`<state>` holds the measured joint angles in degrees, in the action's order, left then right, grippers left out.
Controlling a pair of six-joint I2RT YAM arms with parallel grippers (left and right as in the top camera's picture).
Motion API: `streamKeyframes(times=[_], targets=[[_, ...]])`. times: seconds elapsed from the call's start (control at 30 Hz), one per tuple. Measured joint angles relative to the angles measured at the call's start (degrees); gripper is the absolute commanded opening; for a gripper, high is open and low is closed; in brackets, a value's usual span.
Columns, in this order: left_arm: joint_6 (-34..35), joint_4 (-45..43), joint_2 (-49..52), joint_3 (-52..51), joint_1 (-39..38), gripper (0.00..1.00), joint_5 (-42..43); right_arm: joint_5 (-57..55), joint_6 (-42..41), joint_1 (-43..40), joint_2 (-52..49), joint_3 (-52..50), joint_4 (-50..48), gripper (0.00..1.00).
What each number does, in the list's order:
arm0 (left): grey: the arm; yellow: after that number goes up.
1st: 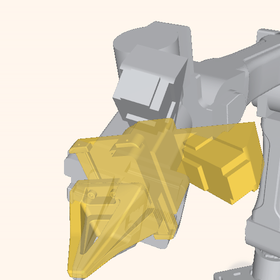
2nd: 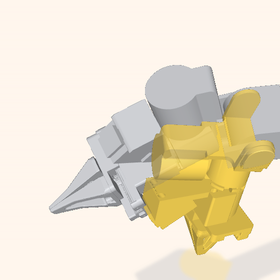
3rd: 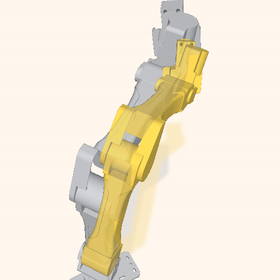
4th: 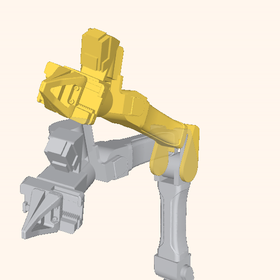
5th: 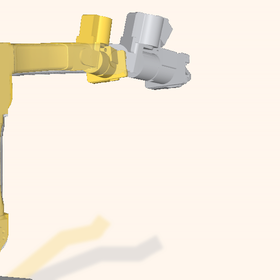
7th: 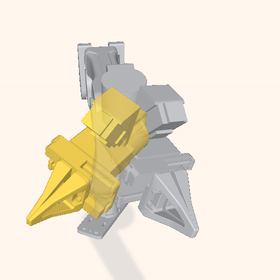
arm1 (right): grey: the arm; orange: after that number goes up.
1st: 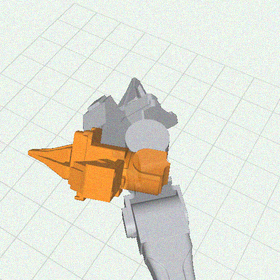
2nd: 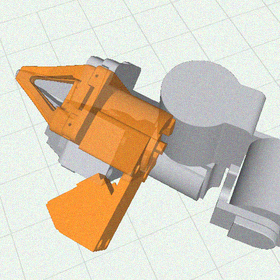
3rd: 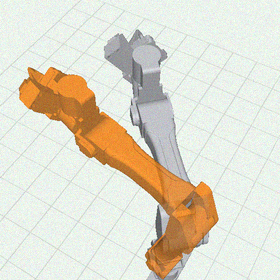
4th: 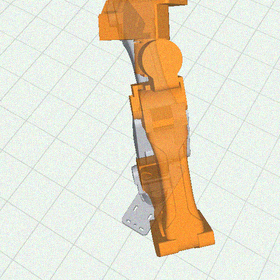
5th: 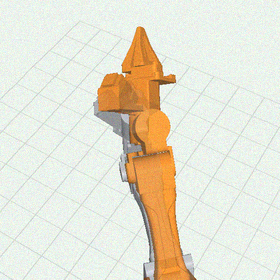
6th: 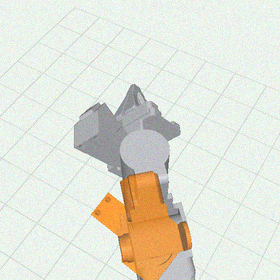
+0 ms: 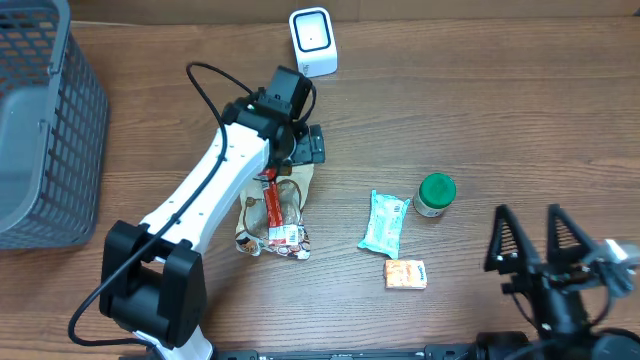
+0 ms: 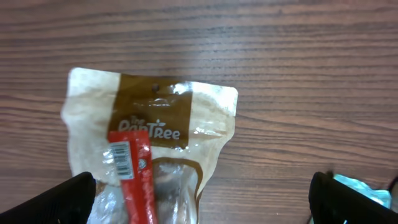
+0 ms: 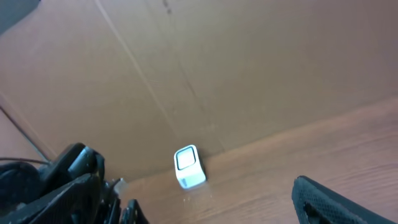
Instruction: Scan the item barcode
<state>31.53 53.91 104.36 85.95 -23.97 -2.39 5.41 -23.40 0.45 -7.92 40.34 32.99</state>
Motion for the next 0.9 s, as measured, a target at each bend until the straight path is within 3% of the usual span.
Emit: streamKeyframes(times=[0.37, 0.5, 0.53, 0.57, 0.63, 0.9], targets=[[0.00, 2.89, 0.00, 4.20, 1.51, 1.00, -0.07, 1.29, 0.94, -0.04, -29.68, 36.61, 31.74, 1.00], [-0.28, 2.91, 0.00, 4.22, 1.51, 1.00, -0.04, 2.86, 0.96, -0.04, -38.99, 45.27, 36.85, 1.00], [-0.44, 2.91, 0.00, 4.22, 1.51, 1.00, -0.04, 3.43, 0.94, -0.04, -40.63, 46.18, 36.89, 0.94], [-0.46, 2.93, 0.00, 4.22, 1.51, 1.00, -0.04, 4.35, 0.96, -0.04, -42.07, 46.88, 36.85, 0.78], [-0.48, 2.91, 0.00, 4.22, 1.51, 1.00, -0.04, 6.47, 1.11, -0.04, -43.98, 47.15, 36.61, 0.63], [-0.63, 2.91, 0.00, 4.22, 1.51, 1.00, -1.99, 9.84, 1.36, 1.55, -49.88, 47.28, 43.06, 0.56]])
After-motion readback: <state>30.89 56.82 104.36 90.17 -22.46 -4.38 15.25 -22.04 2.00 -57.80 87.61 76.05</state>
